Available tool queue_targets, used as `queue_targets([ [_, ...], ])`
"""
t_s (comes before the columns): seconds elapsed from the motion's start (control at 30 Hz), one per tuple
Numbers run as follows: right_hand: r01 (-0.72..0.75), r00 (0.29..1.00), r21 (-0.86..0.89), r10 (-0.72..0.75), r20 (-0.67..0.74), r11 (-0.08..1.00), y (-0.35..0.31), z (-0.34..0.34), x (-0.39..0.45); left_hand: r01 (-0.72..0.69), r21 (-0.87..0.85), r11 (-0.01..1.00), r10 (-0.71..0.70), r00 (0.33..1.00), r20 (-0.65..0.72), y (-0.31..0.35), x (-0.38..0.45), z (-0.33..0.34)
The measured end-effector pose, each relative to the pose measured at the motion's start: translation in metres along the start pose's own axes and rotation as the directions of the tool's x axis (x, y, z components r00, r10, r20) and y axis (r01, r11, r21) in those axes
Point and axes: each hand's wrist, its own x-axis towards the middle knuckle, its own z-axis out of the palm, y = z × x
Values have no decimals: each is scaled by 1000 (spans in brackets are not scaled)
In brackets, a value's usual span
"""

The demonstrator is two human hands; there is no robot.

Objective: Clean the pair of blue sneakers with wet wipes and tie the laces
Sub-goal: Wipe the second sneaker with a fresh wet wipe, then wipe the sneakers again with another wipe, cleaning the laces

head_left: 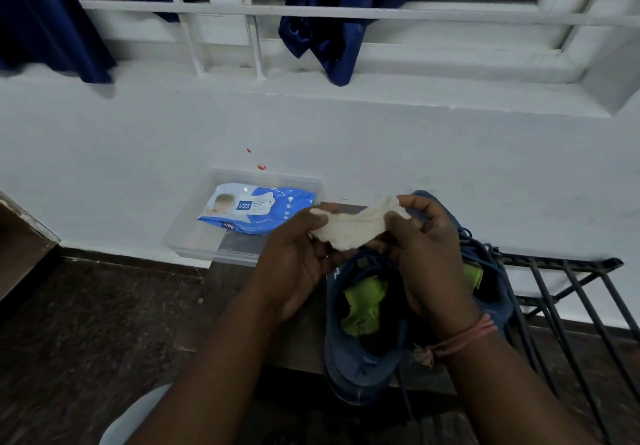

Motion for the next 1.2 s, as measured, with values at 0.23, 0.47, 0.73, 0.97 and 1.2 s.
queue_targets([
  [0.23,215,974,-426,-222,34,879,6,-5,8,-53,112,992,52,999,11,-8,3,6],
  [0.47,270,963,-486,-241,123,831,3,-6,12,35,95,995,-31,998,-49,4,3,3],
  [0.73,188,979,-446,-131,156,875,-7,0,3,-130,572,809,249,959,-133,-3,1,6],
  [0.97,119,975,-431,-24,220,895,-10,6,-4,-118,623,773,292,939,-184,2,5,0],
  [1.2,78,985,-300,-27,171,951,-12,1,2,-137,462,876,184,981,-57,13,1,-3],
])
